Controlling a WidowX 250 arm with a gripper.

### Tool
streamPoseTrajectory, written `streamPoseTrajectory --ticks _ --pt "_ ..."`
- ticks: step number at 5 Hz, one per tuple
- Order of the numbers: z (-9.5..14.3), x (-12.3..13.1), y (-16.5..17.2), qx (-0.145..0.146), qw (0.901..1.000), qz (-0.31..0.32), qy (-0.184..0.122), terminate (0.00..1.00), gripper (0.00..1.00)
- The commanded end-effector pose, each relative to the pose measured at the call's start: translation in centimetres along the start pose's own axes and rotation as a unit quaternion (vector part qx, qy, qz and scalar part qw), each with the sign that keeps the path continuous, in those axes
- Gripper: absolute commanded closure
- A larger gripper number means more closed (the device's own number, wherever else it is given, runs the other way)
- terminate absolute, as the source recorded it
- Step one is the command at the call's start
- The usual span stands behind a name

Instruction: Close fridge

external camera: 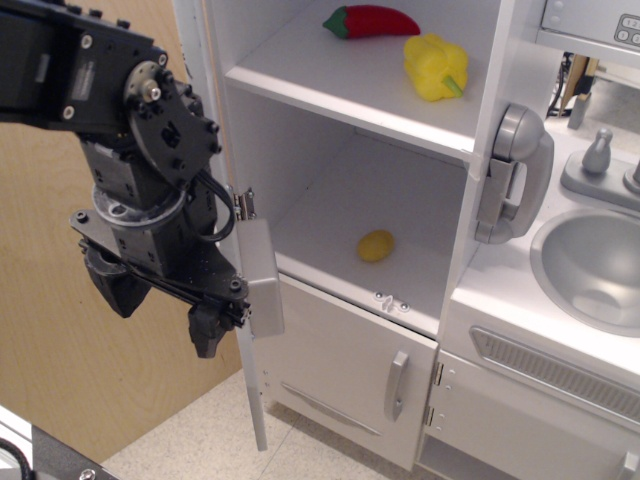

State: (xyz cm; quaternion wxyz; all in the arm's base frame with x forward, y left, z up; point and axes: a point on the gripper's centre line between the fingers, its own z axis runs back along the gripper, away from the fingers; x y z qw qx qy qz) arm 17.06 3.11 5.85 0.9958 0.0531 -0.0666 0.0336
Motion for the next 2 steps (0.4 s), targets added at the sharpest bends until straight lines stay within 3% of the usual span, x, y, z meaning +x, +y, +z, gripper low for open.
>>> streamPoseTrajectory --ticks 1,2 --pt "0.0 0.0 0.0 0.0 1.0 0.0 0.0 0.0 0.0" --pt "2.3 0.4 2.5 0.006 0.9998 0.017 -0.012 0.0 0.0"
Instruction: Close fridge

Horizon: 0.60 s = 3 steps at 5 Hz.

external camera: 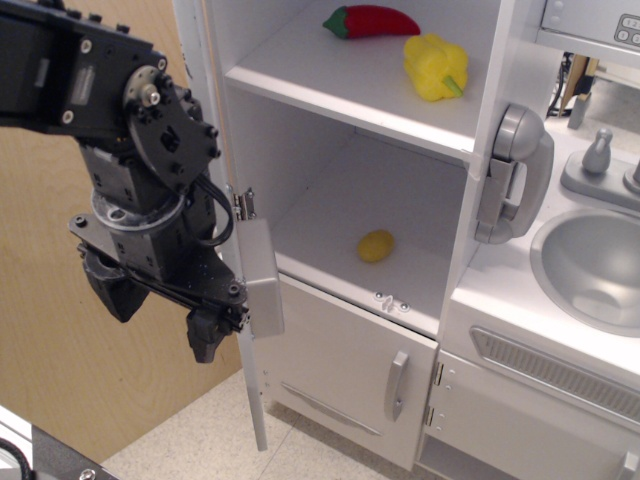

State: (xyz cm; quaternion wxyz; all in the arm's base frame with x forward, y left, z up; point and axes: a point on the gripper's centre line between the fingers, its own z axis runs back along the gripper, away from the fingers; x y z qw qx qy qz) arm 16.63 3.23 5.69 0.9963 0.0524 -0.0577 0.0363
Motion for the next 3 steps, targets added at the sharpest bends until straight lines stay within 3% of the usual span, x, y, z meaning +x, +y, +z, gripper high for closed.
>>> streamPoseTrajectory --ticks 1,3 --pt "3.0 1.4 4.4 0.004 0.9995 0.025 -0.019 0.0 0.0" --pt "4.6 4.5 9.5 0.01 0.9983 0.04 -0.041 0.0 0.0"
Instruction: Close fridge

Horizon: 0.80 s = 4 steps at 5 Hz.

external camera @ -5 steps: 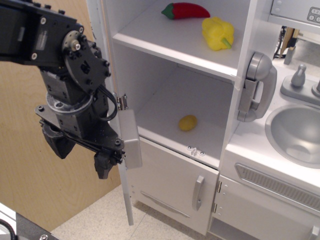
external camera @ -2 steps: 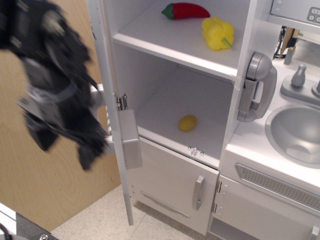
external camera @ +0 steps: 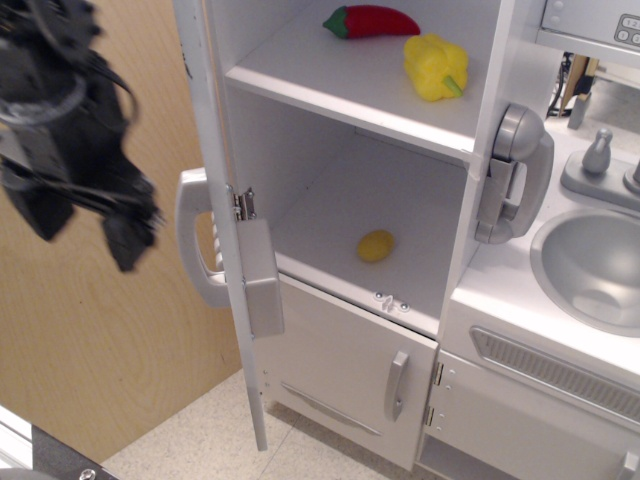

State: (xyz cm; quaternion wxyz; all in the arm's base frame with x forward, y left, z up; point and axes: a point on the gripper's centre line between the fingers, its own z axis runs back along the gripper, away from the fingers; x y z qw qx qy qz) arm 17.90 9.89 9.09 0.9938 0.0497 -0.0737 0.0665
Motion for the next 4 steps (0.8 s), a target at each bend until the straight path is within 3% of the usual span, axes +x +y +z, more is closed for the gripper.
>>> streamPoseTrajectory --ticks 1,3,4 --pt "1.8 4.4 3.3 -0.002 0.9989 0.031 -0.034 0.0 0.0" --pt "2.3 5.9 0.4 -0.027 0.9987 0.032 -0.027 0.0 0.0" --pt "2.6 6.3 -1.5 -0.033 0.9979 0.036 -0.043 0.0 0.0"
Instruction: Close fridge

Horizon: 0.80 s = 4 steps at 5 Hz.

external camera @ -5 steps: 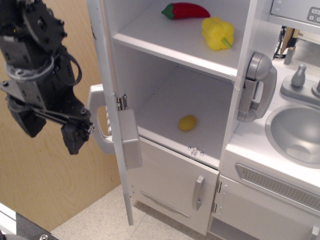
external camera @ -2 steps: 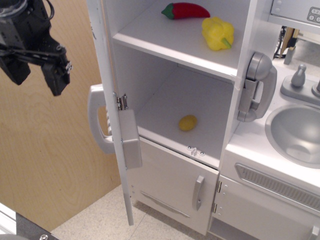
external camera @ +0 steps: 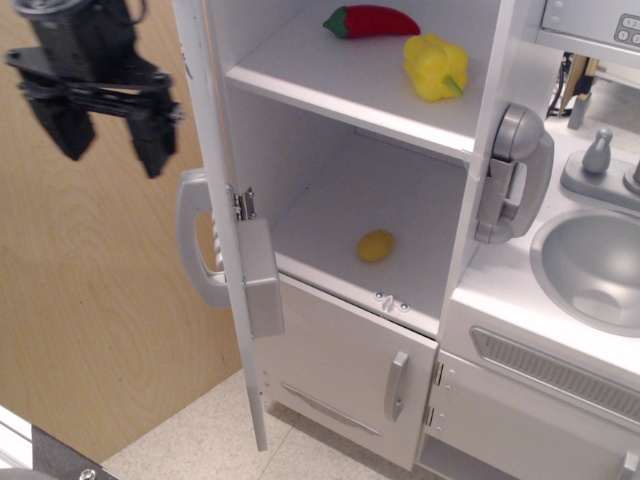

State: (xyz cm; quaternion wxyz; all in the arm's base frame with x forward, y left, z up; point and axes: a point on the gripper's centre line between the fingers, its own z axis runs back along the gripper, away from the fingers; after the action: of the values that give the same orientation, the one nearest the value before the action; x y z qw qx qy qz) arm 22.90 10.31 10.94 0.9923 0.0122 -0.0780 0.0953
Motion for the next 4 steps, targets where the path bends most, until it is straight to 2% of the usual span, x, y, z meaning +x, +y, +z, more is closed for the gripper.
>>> streamPoseTrajectory --ticks 1,4 --pt "1.3 1.8 -3.1 -0.001 0.9987 0.005 -0.05 0.0 0.0" --pt "1.4 6.1 -7.2 -0.012 0.9979 0.051 -0.038 0.0 0.0"
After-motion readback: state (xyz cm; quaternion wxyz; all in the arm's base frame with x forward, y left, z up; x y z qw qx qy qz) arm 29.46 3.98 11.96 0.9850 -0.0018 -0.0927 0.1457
